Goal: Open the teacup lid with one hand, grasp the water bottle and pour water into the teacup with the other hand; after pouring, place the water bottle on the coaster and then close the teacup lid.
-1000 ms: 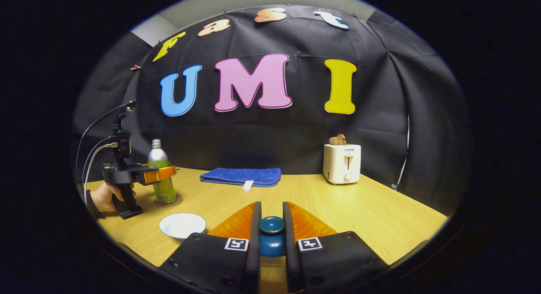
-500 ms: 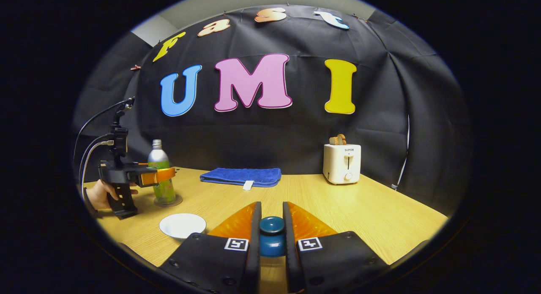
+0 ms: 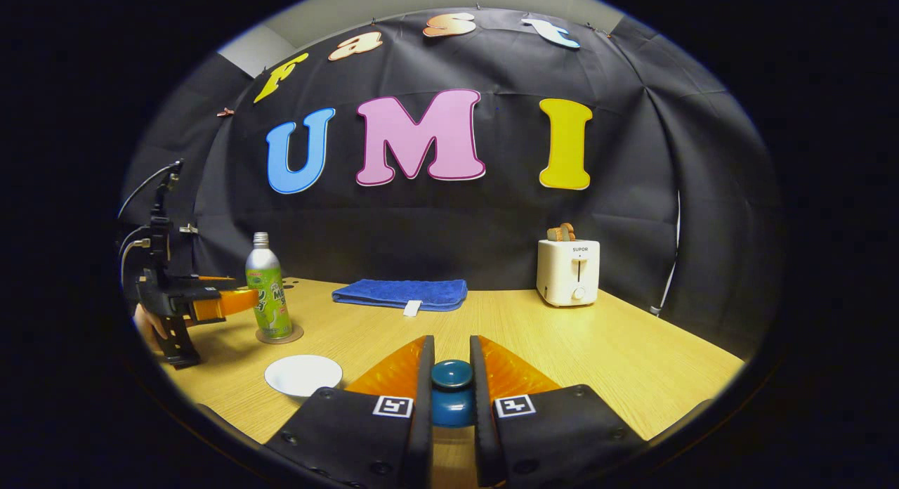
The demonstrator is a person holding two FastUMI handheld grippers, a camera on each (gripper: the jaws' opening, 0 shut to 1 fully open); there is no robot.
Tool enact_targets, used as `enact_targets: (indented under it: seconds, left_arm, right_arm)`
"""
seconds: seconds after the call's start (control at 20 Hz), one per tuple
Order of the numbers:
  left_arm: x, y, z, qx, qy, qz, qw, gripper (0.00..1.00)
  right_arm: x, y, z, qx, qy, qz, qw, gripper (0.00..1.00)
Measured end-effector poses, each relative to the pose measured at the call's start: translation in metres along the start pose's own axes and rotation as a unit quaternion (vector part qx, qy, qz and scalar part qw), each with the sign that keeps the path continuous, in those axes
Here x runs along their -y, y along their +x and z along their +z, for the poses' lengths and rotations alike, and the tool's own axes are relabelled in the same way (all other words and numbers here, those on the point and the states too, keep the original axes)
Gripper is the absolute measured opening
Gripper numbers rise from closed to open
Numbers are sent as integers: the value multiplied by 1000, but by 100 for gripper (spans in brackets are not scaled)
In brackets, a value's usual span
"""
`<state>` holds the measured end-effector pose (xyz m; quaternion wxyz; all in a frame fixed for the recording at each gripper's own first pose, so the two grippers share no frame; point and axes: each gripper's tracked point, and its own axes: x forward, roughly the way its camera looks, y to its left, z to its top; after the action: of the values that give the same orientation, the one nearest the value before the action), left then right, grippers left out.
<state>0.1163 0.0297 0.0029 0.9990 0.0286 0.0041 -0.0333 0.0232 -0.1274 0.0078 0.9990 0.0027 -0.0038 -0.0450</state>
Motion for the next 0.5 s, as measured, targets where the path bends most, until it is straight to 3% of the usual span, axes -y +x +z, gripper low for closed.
enact_targets:
  seconds: [0.5]
  left_arm:
    - [-26,-48,1,39,6,9,999,97]
  right_arm:
    - [-5,-2,0,1,1,-3,1000,28]
